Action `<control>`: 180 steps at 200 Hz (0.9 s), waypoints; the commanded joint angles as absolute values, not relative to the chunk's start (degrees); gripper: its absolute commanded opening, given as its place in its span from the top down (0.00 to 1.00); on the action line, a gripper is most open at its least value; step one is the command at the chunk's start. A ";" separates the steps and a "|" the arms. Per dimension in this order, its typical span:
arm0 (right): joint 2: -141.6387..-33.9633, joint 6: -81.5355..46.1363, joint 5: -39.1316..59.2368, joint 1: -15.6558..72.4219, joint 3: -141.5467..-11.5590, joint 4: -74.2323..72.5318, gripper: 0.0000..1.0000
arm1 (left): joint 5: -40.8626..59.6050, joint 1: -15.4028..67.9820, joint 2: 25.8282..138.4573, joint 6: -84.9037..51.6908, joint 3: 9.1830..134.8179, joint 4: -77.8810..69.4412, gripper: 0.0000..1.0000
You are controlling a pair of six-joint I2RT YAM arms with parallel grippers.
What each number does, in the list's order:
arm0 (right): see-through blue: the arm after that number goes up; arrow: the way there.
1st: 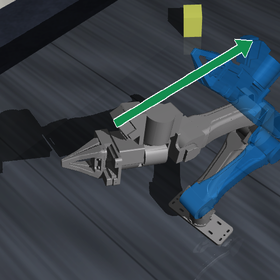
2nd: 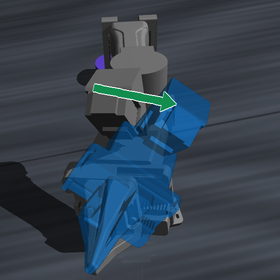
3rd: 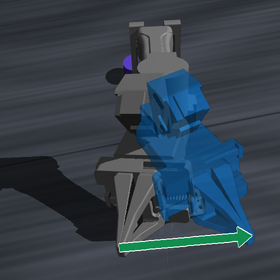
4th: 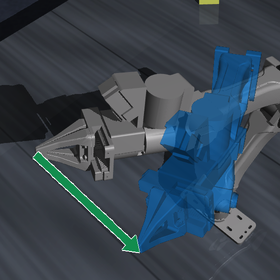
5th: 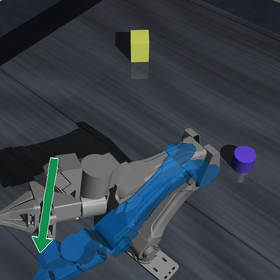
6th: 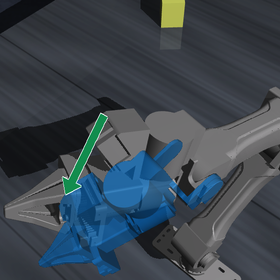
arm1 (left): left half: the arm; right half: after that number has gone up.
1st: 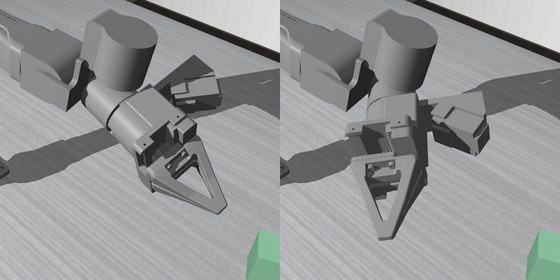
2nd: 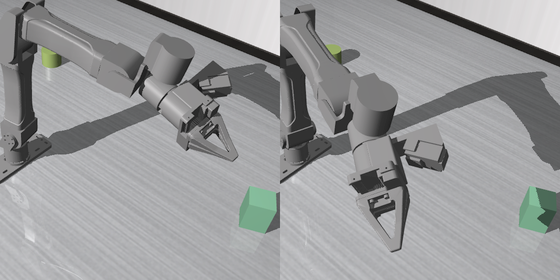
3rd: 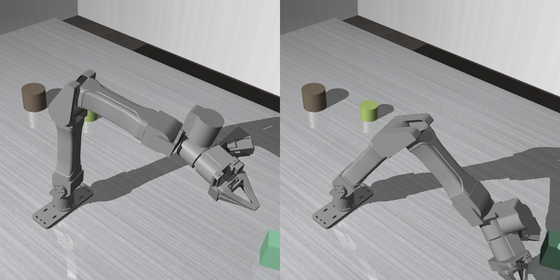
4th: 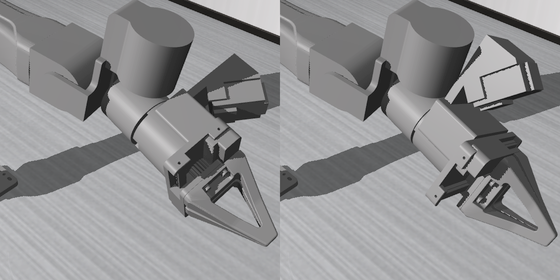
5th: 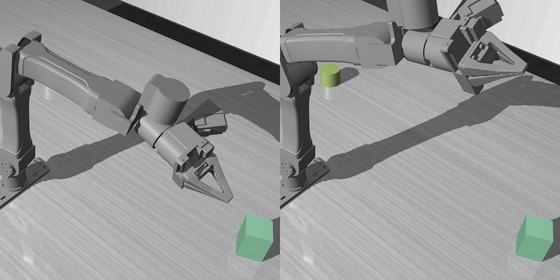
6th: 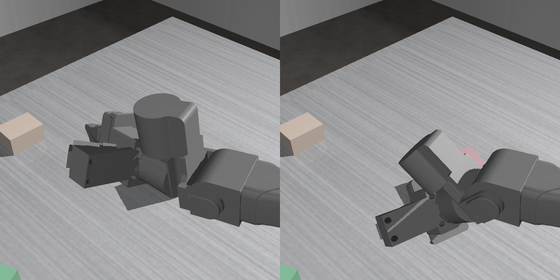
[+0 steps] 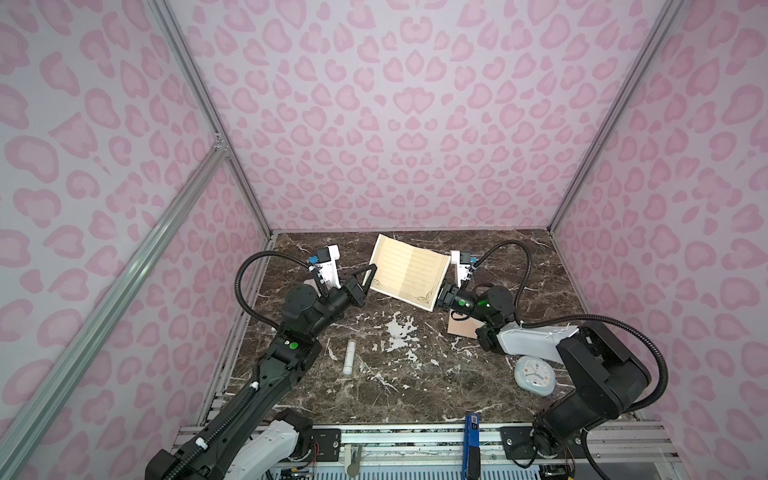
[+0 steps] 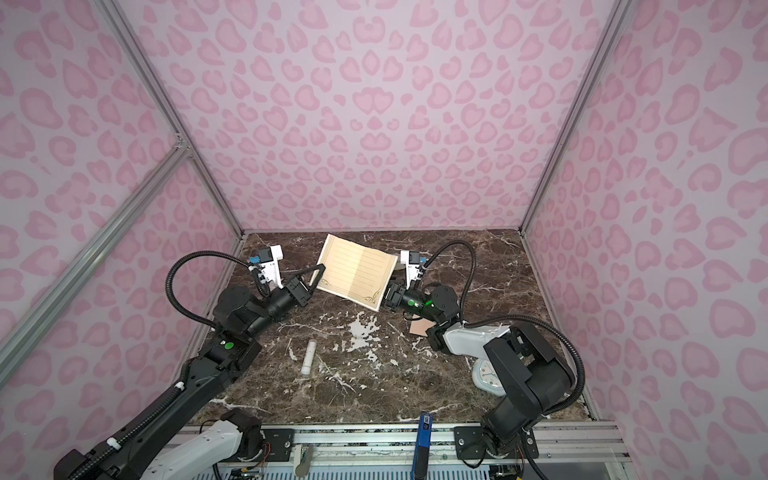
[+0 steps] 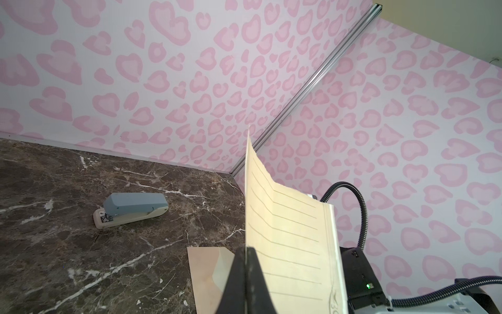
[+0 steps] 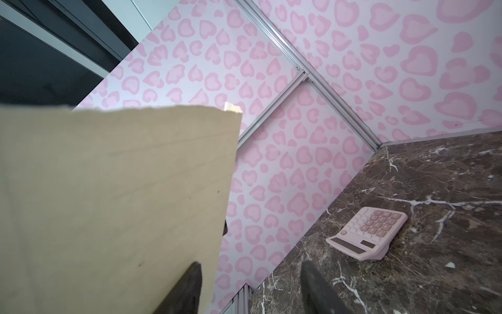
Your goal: Place the letter into the envelope and seal it
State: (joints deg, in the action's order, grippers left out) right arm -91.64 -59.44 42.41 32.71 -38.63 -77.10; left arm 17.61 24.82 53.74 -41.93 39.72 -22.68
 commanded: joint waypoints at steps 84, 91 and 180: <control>-91.95 -61.75 43.81 32.34 -39.71 -79.99 0.32 | 20.13 24.14 55.37 -43.15 38.77 -26.57 0.96; -92.36 -62.01 43.60 32.45 -39.94 -80.48 0.32 | 20.22 24.15 55.31 -43.24 38.57 -26.76 0.96; -97.33 -65.74 41.61 34.26 -43.03 -85.00 0.33 | 20.99 24.13 54.40 -43.53 37.66 -27.07 0.96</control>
State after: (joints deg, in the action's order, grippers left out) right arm -96.09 -64.82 42.48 33.76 -42.46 -80.40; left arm 20.18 24.16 54.72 -43.07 37.95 -24.10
